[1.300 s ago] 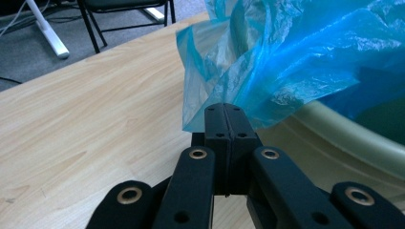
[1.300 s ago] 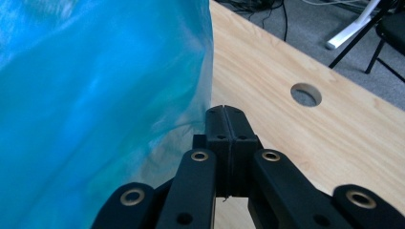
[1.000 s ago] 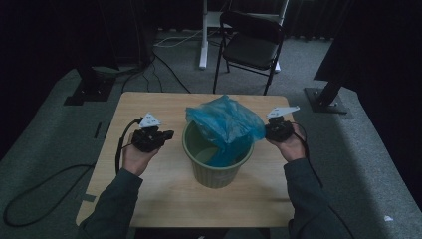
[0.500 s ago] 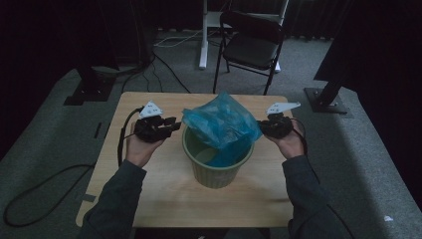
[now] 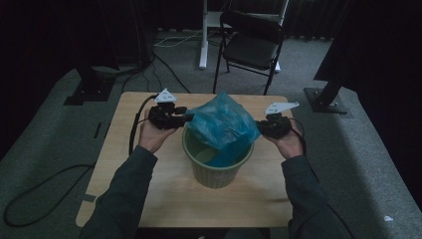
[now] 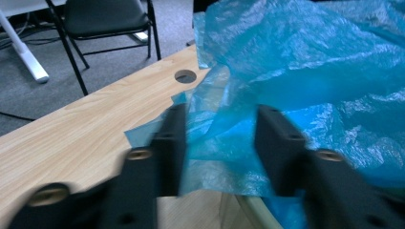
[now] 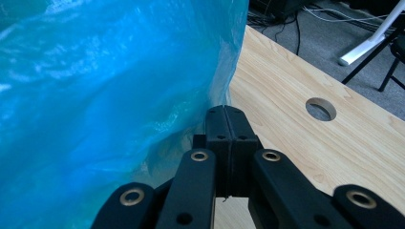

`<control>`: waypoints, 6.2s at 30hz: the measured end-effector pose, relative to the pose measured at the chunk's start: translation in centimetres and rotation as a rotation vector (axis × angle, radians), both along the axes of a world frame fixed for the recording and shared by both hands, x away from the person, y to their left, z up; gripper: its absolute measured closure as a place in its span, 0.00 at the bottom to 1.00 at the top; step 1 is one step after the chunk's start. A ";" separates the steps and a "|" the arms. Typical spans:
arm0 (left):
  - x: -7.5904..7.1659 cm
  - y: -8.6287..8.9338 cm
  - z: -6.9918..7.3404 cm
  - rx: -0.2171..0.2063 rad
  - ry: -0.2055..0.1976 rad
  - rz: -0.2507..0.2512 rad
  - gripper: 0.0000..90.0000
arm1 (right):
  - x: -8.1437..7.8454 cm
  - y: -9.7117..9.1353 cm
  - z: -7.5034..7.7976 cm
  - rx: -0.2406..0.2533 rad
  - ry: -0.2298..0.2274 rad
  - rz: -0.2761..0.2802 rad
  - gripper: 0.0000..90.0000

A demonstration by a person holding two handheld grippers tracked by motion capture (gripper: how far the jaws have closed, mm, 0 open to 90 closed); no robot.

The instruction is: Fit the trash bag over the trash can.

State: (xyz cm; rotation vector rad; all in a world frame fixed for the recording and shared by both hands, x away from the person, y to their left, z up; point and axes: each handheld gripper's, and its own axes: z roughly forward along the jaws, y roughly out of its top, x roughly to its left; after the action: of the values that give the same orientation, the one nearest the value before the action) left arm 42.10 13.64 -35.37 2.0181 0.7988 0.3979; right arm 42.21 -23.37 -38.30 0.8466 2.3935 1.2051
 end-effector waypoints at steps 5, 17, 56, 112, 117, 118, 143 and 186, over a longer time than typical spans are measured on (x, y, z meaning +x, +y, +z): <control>-1.4 -0.1 -0.2 0.055 -0.030 0.013 0.99 | -0.4 -0.2 0.0 0.000 0.004 0.004 1.00; -4.4 2.2 -1.5 0.032 -0.036 0.029 1.00 | -1.9 -0.6 -0.8 -0.006 0.028 0.024 1.00; 1.1 -1.7 0.6 -0.049 0.074 -0.036 0.46 | -3.0 -1.1 -0.1 0.025 0.011 0.033 1.00; -5.3 0.3 -0.1 -0.042 -0.010 -0.054 0.82 | -3.9 1.4 5.5 0.169 -0.057 0.103 0.73; -5.7 0.3 0.0 -0.047 -0.024 -0.056 0.94 | -3.7 2.2 5.0 0.120 -0.015 0.115 0.81; -5.9 0.3 0.0 -0.052 -0.027 -0.058 0.96 | -3.7 2.2 4.8 0.114 -0.008 0.115 0.86; -11.6 2.6 -1.9 -0.064 -0.049 -0.079 0.99 | -8.1 -0.6 1.7 0.120 0.062 0.166 1.00; -11.8 2.0 -4.4 -0.033 -0.001 -0.111 0.99 | -8.4 0.4 -0.5 0.099 0.117 0.195 1.00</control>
State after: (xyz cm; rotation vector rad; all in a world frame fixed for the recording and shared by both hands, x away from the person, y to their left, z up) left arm 30.29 15.63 -39.75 2.0206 0.6843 0.3198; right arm 33.86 -23.00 -38.82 0.7452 2.5781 1.3925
